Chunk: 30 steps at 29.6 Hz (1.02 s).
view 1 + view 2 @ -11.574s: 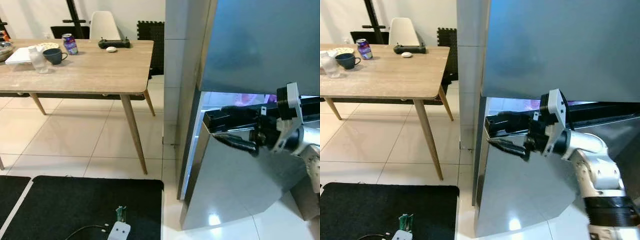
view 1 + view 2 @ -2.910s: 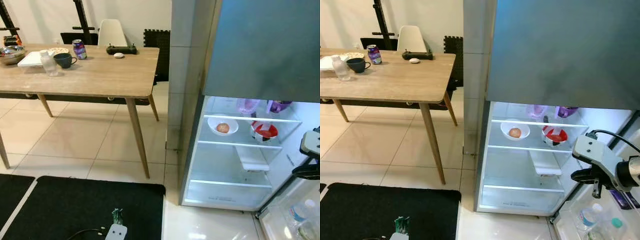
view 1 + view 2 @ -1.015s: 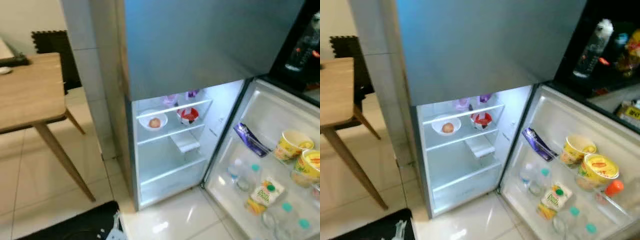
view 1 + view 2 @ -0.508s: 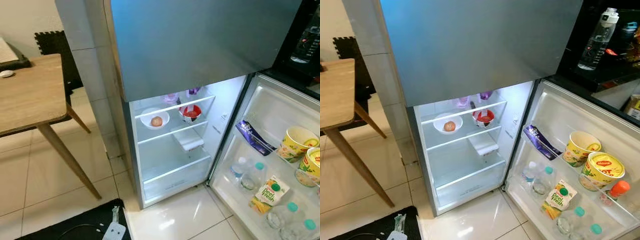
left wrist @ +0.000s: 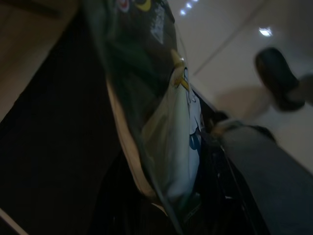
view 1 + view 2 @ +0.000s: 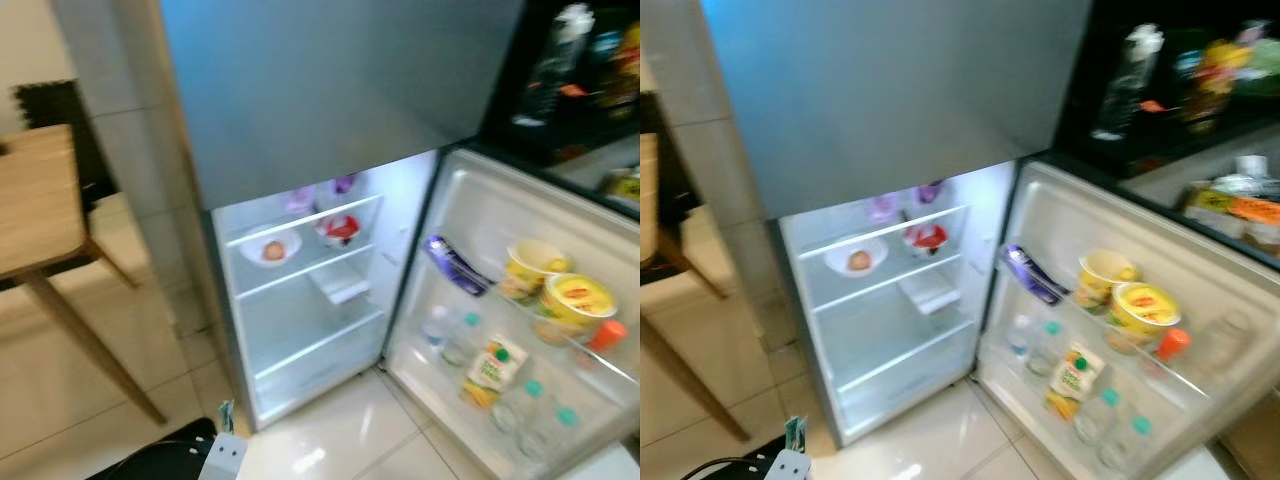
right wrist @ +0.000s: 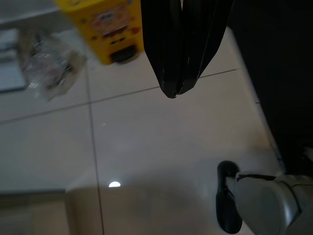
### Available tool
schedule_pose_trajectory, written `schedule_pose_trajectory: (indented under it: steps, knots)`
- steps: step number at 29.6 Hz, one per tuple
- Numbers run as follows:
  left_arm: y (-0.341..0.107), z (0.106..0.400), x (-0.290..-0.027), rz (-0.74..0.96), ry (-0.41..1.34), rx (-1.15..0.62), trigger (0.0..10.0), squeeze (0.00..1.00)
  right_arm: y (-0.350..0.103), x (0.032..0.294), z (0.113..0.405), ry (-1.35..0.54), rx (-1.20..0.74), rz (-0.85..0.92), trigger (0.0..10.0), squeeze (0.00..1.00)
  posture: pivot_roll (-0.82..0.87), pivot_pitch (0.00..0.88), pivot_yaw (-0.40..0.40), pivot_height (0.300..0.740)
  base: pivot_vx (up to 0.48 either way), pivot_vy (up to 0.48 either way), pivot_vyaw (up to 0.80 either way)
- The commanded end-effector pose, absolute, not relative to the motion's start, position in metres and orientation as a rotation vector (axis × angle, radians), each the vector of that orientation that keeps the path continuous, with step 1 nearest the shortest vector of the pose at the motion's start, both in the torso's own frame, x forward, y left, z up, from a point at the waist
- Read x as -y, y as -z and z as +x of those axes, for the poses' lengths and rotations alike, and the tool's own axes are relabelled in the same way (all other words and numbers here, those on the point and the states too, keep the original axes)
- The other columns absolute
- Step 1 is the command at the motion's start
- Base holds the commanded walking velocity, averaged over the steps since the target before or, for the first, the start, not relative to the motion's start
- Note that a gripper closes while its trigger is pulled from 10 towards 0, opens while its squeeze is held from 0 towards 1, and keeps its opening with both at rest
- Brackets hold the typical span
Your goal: Restocking fridge
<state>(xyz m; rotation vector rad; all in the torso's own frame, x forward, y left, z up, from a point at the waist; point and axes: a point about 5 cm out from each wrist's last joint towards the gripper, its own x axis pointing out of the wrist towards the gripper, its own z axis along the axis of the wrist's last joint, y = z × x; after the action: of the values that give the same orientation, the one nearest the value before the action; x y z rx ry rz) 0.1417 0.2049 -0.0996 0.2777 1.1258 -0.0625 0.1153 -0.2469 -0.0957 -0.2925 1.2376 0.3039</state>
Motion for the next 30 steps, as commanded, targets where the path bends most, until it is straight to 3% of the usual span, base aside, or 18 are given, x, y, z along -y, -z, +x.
schedule_pose_trajectory:
  steps: [1,17,21,30]
  knots:
    - [0.0986,0.1440,-0.2063,0.279,0.053,-1.118,10.0,0.00,0.0958,0.2443,0.1167,-0.308,-1.234,-0.272,10.0,0.00,-0.10,0.000,-0.022,0.740,0.000,0.000,-0.80]
    - [0.0979,0.1474,-0.2030,0.272,0.069,-1.113,10.0,0.00,0.0938,0.2420,0.1211,-0.339,-1.201,-0.242,10.0,0.00,-0.10,0.000,-0.021,0.740,0.000,0.000,-0.78]
    - [0.0981,0.1468,-0.2030,0.266,0.072,-1.118,10.0,0.00,0.0930,0.2428,0.1221,-0.339,-1.190,-0.240,10.0,0.00,-0.10,0.000,-0.021,0.740,0.000,0.000,0.00]
    - [0.0982,0.1464,-0.2036,0.261,0.073,-1.121,10.0,0.00,0.0919,0.2466,0.1209,-0.348,-1.189,-0.242,10.0,0.00,-0.09,0.000,-0.021,0.740,0.000,-0.428,0.00]
